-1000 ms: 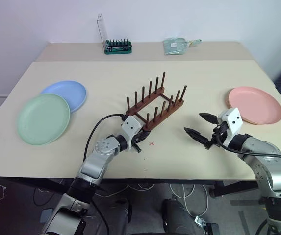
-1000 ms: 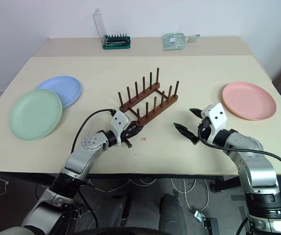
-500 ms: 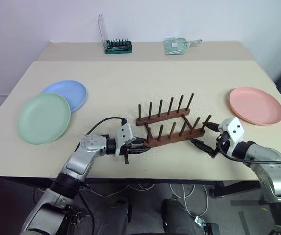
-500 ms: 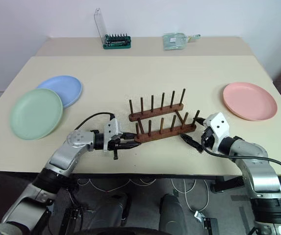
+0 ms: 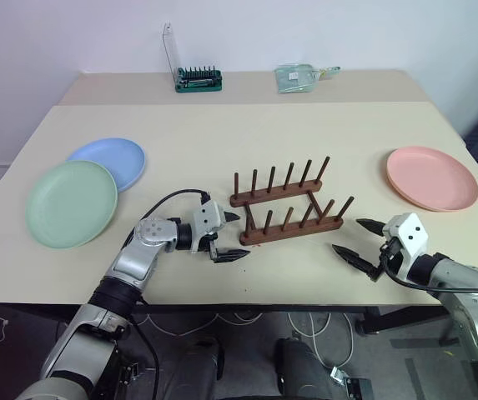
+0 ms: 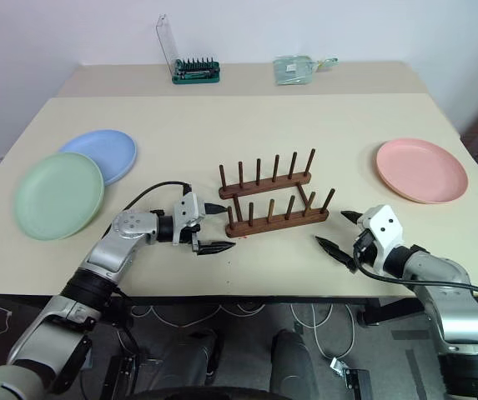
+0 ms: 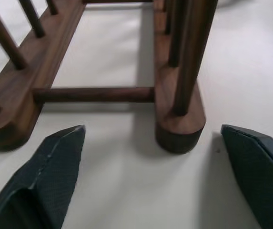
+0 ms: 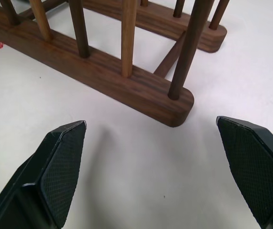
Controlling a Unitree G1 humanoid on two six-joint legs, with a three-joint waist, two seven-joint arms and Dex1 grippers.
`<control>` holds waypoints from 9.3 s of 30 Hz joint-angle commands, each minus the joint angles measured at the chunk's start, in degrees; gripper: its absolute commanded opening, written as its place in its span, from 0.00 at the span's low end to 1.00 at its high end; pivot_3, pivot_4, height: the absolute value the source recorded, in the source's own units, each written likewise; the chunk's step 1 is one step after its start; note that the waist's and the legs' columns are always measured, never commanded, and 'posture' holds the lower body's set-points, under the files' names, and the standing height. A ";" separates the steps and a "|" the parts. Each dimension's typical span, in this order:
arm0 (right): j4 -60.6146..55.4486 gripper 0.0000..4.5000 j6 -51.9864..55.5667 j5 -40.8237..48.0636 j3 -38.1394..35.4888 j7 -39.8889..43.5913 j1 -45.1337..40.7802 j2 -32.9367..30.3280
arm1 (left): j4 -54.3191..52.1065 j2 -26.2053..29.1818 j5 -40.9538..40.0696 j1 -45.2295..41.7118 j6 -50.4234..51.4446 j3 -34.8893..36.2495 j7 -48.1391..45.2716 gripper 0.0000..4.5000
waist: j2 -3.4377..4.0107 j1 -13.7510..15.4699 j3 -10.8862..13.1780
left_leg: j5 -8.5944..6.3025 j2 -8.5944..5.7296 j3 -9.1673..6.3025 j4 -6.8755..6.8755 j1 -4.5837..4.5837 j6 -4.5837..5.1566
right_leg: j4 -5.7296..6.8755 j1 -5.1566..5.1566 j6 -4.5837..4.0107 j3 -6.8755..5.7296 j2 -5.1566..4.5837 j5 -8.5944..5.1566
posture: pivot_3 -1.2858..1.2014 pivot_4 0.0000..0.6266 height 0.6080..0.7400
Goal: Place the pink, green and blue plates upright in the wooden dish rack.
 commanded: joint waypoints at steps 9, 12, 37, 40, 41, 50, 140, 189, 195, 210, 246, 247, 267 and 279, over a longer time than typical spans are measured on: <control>-2.04 0.22 2.41 1.21 0.88 3.63 -0.48 -1.83 | -19.74 5.00 -6.63 11.25 14.78 2.11 -1.27 0.34 | 0.04 -0.25 -0.02 | -0.01 0.16 0.03 -0.01 0.03 0.02 | 0.02 0.01 -0.01 0.04 0.01 -0.01 | 0.52 0.24 1.00; -2.93 0.00 3.09 1.01 1.45 3.77 -0.69 -1.90 | -21.49 2.99 -5.71 10.93 17.40 0.51 0.92 0.01 | 0.04 0.17 -0.02 | -0.01 0.15 0.04 0.03 0.02 0.02 | 0.02 0.02 -0.01 0.04 0.01 -0.01 | 0.52 0.24 1.00; 7.43 0.00 0.29 -13.52 12.51 -8.72 -16.79 3.95 | -3.60 -9.21 5.61 2.37 8.00 1.89 24.48 0.01 | 0.03 0.21 -0.04 | 0.00 0.04 0.11 0.09 0.05 0.01 | -0.01 0.03 -0.03 0.05 0.03 0.12 | 0.52 0.24 1.00; 8.44 0.00 -0.55 -14.35 12.62 -9.43 -17.53 4.28 | -2.49 -9.38 5.88 1.93 7.26 2.16 25.59 0.01 | 0.02 0.15 -0.05 | 0.00 0.04 0.11 0.09 0.06 0.00 | 0.00 0.02 -0.02 0.06 0.04 0.12 | 0.52 0.24 1.00; 8.63 0.00 -0.58 -14.33 12.65 -9.30 -17.63 4.29 | -2.28 -9.42 5.89 1.87 7.04 2.16 25.47 0.01 | 0.02 0.15 -0.05 | 0.00 0.03 0.11 0.09 0.06 0.00 | -0.01 0.02 -0.02 0.05 0.04 0.13 | 0.52 0.24 1.00; 5.32 0.00 -1.40 -12.46 9.44 -8.08 -15.55 2.14 | -5.03 -7.51 4.27 4.22 7.52 1.82 21.26 0.01 | 0.04 -0.03 -0.05 | 0.00 0.02 0.11 0.08 0.06 0.00 | 0.00 0.02 -0.01 0.06 0.04 0.13 | 0.52 0.24 1.00; -0.81 0.99 27.45 42.88 -12.06 -26.89 -34.79 8.17 | -24.69 5.27 -8.17 15.04 9.17 8.95 5.69 0.00 | 0.15 -0.17 0.04 | -0.08 0.29 0.57 -0.04 -0.01 0.14 | -0.18 -0.23 -0.12 0.58 0.29 0.20 | 0.52 0.24 1.00; -10.56 1.00 8.29 -1.76 22.85 -4.82 -39.22 9.31 | -16.39 -7.52 -27.63 7.09 39.05 66.86 86.10 0.88 | -0.64 -1.04 0.07 | -0.12 0.39 0.43 0.00 -0.03 -0.16 | -0.14 -0.34 -0.08 0.62 0.56 0.39 | 0.52 0.24 1.00; -10.45 1.00 8.21 -2.11 22.70 -4.74 -38.95 9.63 | -16.30 -7.61 -27.69 7.52 37.72 66.59 85.56 0.25 | -0.65 -0.83 0.06 | -0.11 0.39 0.43 0.01 -0.03 -0.17 | -0.15 -0.33 -0.09 0.62 0.56 0.40 | 0.52 0.24 1.00; -11.45 1.00 8.16 -1.64 21.83 -3.38 -38.99 9.29 | -23.03 -8.83 -30.30 6.74 23.62 61.49 72.19 0.01 | -0.68 -0.82 0.07 | -0.11 0.39 0.44 0.01 -0.04 -0.17 | -0.18 -0.32 -0.10 0.62 0.56 0.40 | 0.52 0.24 1.00; 14.41 0.49 -23.85 -42.69 33.10 -19.91 -51.40 17.96 | -40.46 -10.81 -9.40 -21.98 49.21 23.60 66.33 0.00 | -0.71 -1.34 0.13 | 0.12 0.43 0.49 -0.07 -0.10 -0.55 | -0.13 -0.49 -0.13 0.69 0.65 0.43 | 0.52 0.24 1.00; 14.62 0.37 -24.15 -43.15 33.07 -20.36 -51.50 17.96 | -40.35 -11.00 -9.36 -22.01 48.97 24.04 66.35 0.00 | -0.71 -1.31 0.13 | 0.12 0.43 0.49 -0.07 -0.10 -0.55 | -0.13 -0.48 -0.13 0.69 0.65 0.43 | 0.52 0.24 1.00; -8.21 0.00 -3.19 -13.23 18.10 -13.35 -42.57 23.36 | -26.13 2.61 -18.62 -10.06 26.59 46.17 47.91 0.63 | -0.70 -1.41 0.14 | 0.12 0.48 0.51 -0.09 -0.09 -0.56 | -0.13 -0.50 -0.17 0.74 0.71 0.45 | 0.52 0.24 1.00; -23.44 0.00 38.06 30.29 -1.20 -33.80 -38.93 31.80 | -40.15 8.71 -23.39 20.56 28.36 24.75 19.77 0.63 | -0.59 -1.06 0.18 | 0.00 0.88 0.60 -0.37 -0.07 -0.36 | -0.13 -0.70 -0.52 0.80 0.88 0.61 | 0.52 0.24 1.00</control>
